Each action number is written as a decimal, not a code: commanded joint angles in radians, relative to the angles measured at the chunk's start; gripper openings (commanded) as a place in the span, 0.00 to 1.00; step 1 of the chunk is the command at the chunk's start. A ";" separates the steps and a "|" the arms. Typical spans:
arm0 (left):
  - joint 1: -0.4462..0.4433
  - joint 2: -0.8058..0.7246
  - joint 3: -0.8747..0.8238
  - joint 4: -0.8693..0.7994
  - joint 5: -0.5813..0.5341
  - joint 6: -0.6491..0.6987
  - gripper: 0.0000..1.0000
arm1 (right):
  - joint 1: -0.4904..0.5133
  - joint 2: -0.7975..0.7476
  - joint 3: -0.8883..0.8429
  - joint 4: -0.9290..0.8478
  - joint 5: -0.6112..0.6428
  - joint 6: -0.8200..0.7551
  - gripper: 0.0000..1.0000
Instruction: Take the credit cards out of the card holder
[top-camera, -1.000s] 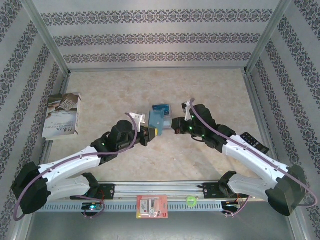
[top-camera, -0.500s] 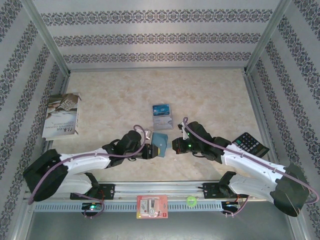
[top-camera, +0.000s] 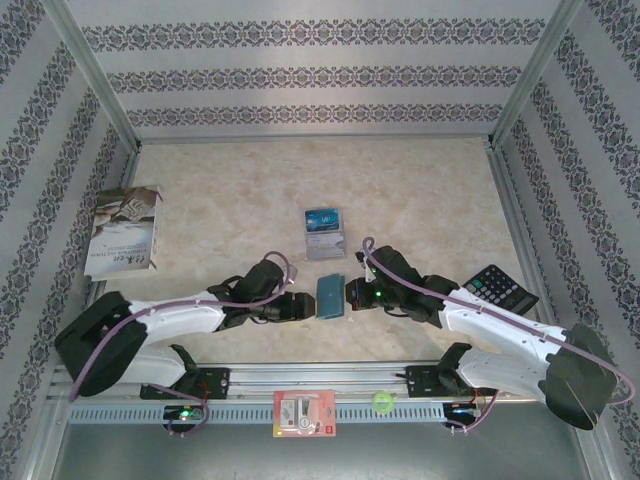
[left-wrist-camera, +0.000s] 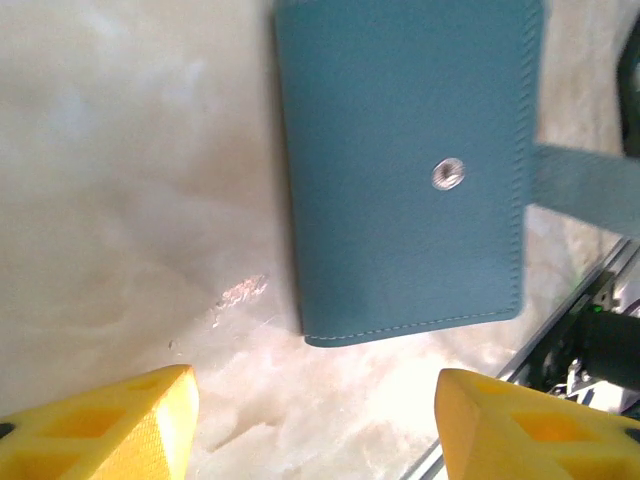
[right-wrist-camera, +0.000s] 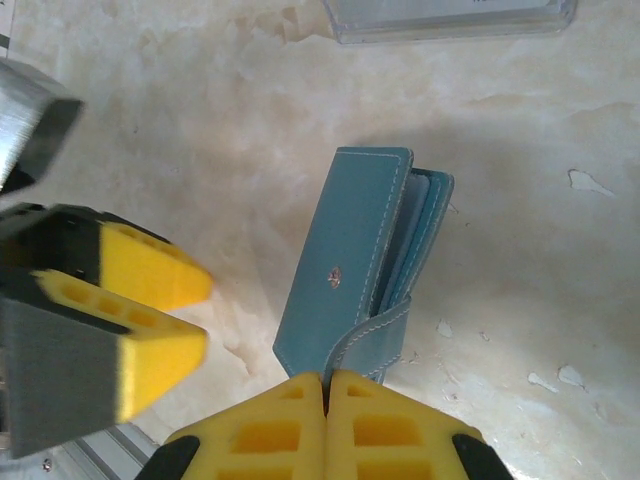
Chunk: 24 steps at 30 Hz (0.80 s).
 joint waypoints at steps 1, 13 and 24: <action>0.037 -0.112 -0.006 -0.107 -0.066 0.018 0.67 | 0.019 0.019 0.067 0.009 0.000 -0.006 0.00; 0.156 -0.353 0.035 -0.315 -0.176 0.147 0.76 | 0.091 0.184 0.241 0.037 -0.056 -0.023 0.00; 0.167 -0.258 0.032 -0.227 -0.115 0.155 0.77 | -0.059 0.153 0.059 -0.082 0.173 0.033 0.00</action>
